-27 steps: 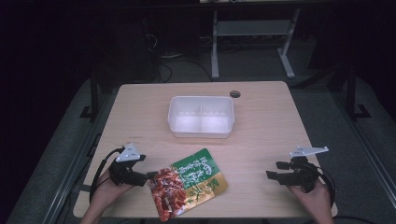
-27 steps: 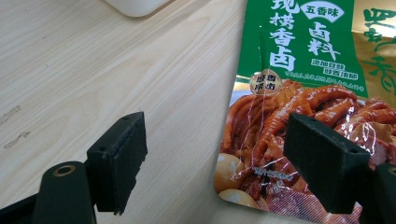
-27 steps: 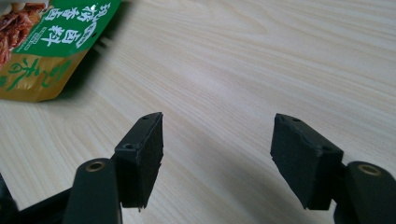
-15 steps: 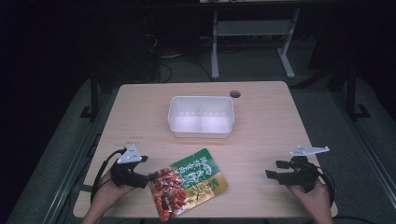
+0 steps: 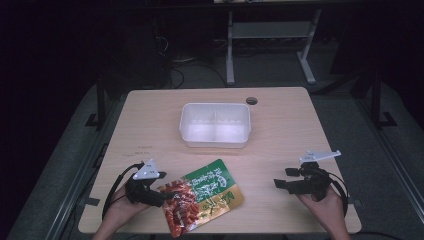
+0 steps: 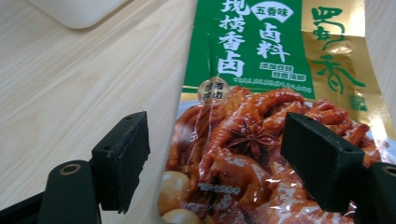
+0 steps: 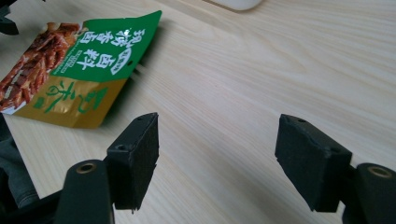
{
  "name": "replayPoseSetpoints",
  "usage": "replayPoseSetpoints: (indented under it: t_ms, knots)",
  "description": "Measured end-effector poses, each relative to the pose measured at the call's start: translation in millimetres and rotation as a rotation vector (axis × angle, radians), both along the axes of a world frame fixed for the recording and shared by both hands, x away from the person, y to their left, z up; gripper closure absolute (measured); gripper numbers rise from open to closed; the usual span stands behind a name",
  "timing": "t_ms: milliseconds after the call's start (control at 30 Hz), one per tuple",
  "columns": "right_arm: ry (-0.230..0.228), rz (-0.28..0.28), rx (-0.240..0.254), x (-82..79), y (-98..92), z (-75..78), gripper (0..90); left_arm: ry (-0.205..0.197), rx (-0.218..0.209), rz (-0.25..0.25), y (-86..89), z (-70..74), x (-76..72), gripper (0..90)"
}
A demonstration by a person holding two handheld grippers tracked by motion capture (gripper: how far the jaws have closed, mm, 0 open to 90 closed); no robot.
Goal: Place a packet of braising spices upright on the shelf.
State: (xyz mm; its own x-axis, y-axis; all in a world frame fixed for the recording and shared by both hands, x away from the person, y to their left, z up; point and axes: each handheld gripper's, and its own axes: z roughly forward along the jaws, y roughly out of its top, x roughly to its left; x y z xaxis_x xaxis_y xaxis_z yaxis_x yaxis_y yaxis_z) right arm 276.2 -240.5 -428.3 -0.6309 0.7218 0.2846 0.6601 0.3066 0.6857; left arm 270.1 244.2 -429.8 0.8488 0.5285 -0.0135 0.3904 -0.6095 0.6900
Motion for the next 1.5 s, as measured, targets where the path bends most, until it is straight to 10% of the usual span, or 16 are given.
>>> replayPoseSetpoints:
  t_ms: [433, 967, 1500]
  knots:
    - [0.004, 0.040, -0.025, 7.9, 19.5, 3.5, 29.6, -0.001, 0.004, -0.024, -1.3, 1.9, -2.2, 35.3]
    - [0.022, 0.141, -0.037, 24.4, 70.7, 10.0, 29.9, 0.049, 0.095, -0.107, -10.5, -6.2, -1.3, 88.5]
    - [0.141, 0.228, -0.052, 40.0, 116.8, -9.6, 35.2, 0.092, 0.147, -0.099, -13.9, -16.9, 2.5, 90.0]
